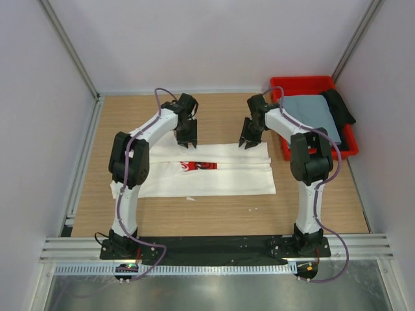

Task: Fold and stack the t-shirts
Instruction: Fold the tshirt

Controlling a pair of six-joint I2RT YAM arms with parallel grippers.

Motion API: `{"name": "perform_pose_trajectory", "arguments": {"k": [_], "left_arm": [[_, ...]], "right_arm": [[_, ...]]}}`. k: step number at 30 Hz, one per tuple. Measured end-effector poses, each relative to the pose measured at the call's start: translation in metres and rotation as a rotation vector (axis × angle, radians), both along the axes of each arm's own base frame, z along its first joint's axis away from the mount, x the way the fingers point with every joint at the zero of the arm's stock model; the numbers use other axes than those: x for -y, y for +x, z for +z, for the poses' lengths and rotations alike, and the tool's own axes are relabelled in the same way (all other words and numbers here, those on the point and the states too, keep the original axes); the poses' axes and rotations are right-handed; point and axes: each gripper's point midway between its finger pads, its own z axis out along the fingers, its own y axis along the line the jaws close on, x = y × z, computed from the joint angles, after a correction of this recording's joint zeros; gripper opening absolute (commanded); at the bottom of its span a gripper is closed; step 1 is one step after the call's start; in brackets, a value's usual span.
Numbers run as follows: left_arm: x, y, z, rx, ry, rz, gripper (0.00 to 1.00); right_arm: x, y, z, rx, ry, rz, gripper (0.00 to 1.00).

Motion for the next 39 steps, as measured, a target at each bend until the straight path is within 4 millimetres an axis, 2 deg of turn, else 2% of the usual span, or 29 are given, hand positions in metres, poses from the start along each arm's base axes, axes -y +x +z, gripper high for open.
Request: {"name": "perform_pose_trajectory", "arguments": {"k": [6,11,14,20,28,30,35,39], "left_arm": [[0.009,-0.01,-0.018,-0.042,0.04,-0.032,0.36],[0.01,-0.018,-0.021,-0.06,0.067,-0.047,0.34],[0.007,-0.024,-0.027,-0.074,0.082,-0.053,0.34],[-0.007,-0.052,-0.035,-0.13,0.114,-0.058,0.32],[-0.019,-0.098,-0.027,-0.171,0.12,-0.068,0.32],[-0.017,-0.104,-0.022,-0.169,0.111,-0.075,0.32],[-0.007,-0.097,-0.002,-0.128,0.083,-0.085,0.33],[0.01,-0.064,0.027,-0.036,0.047,-0.086,0.33]], "right_arm": [[0.001,-0.001,-0.013,-0.023,-0.009,-0.002,0.33],[0.002,-0.003,-0.024,-0.048,-0.021,-0.004,0.33],[0.003,-0.002,-0.024,-0.048,-0.022,-0.009,0.33],[0.003,-0.002,-0.025,-0.05,-0.021,-0.013,0.33],[0.003,-0.002,-0.025,-0.051,-0.022,-0.014,0.33],[0.003,-0.002,-0.025,-0.051,-0.022,-0.014,0.33],[0.005,-0.002,-0.025,-0.05,-0.029,-0.013,0.33],[0.009,-0.003,-0.023,-0.053,-0.058,-0.013,0.33]]}}
